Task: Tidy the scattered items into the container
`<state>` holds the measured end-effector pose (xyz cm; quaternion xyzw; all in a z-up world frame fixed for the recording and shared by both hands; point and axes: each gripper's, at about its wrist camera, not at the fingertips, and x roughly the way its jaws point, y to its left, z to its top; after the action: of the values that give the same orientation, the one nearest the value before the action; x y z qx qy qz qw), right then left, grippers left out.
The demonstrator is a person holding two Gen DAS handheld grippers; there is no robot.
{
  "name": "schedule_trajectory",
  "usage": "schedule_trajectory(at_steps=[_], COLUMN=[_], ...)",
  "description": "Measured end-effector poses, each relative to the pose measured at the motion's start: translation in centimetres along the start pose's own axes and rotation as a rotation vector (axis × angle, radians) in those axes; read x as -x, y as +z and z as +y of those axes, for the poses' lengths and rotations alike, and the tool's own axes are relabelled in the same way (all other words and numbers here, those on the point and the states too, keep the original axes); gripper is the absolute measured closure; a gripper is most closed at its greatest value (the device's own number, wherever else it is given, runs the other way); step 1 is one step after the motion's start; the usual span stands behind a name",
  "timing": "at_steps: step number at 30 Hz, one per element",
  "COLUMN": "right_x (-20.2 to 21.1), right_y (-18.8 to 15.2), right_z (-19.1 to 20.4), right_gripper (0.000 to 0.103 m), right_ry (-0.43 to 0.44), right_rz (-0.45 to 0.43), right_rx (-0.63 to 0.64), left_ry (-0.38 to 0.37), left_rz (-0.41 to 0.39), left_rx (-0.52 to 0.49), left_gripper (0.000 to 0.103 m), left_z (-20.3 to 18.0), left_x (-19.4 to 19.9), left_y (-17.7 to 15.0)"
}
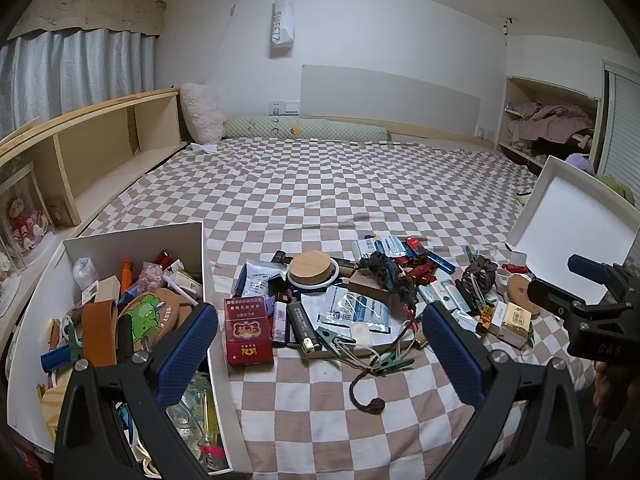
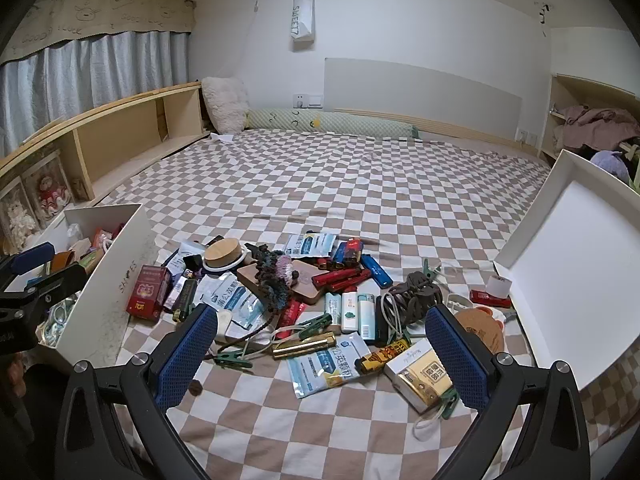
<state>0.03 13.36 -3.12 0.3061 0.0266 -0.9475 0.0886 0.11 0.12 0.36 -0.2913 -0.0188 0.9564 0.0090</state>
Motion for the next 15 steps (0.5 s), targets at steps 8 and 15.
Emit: schedule_trajectory(at_steps=[8, 15], right_x=[-0.10, -0.77], right_y=[0.04, -0.28], right_z=[0.03, -0.16], right_gripper=[0.000, 0.000], right_ry=[0.003, -0.004], right_rz=[0.004, 0.013], right_rx=[-0.001, -0.002], left_ry=[-0.001, 0.003], left_rz=[0.001, 0.001], left_rx=[-0.001, 0.000], left_gripper=[0.000, 0.000], left_z=[-0.12, -0.31], left_x=[-0.16, -0.54], left_y=[-0.05, -0.28])
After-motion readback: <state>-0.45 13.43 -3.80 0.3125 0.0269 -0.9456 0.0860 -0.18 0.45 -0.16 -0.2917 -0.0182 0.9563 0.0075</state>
